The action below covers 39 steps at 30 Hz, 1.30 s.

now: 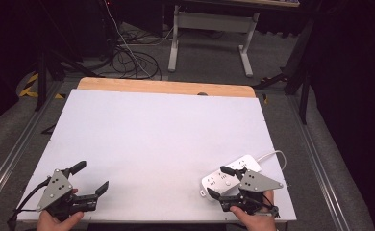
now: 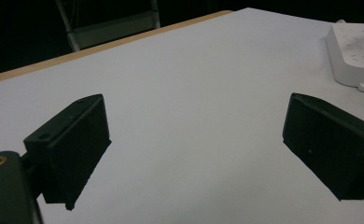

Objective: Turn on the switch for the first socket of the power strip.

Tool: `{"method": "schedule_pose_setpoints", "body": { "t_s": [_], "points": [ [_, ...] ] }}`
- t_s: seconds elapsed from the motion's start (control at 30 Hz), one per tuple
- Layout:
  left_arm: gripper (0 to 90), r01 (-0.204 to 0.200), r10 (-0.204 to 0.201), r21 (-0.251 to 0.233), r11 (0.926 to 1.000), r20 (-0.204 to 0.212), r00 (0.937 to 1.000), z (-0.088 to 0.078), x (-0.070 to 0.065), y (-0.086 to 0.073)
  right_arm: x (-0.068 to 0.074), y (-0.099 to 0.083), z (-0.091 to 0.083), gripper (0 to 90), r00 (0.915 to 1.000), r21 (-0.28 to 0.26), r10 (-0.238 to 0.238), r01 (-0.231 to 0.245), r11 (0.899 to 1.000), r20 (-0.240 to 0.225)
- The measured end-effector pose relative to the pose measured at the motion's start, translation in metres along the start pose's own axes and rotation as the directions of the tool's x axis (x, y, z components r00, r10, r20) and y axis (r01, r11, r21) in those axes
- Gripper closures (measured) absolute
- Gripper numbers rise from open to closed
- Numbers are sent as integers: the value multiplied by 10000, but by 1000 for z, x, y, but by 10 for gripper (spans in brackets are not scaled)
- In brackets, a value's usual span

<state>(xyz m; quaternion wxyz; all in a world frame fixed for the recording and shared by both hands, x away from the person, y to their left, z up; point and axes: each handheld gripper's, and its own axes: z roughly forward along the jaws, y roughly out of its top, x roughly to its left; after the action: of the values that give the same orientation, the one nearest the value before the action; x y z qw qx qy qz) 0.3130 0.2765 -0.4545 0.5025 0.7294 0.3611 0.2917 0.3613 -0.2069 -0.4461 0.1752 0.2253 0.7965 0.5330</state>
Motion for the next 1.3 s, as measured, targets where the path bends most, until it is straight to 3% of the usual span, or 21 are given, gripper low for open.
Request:
{"method": "schedule_pose_setpoints", "body": {
  "t_s": [0.3, 0.57, 0.77, 1.3],
  "points": [
    [81, -118, 118, -16, 9999, -195, 9997, -1, 0, 0, 1, 1, 0, 207, 10000, -10, -36, 36, 10000, -44],
    [87, -463, 454, -215, 9987, -386, 9982, -4, -1, 1, 4, 3, 1, 216, 9997, 100, -228, 229, 9997, -81],
    [89, -89, 88, -223, 9997, -33, 10000, -5, -1, 2, 5, 5, 1, 229, 9994, 243, -297, 301, 9993, -169],
    [90, -129, 127, -164, 9998, -142, 9998, -4, -1, 1, -1, 21, -5, 267, 9989, 563, -375, 391, 9976, -294]
  ]
}}
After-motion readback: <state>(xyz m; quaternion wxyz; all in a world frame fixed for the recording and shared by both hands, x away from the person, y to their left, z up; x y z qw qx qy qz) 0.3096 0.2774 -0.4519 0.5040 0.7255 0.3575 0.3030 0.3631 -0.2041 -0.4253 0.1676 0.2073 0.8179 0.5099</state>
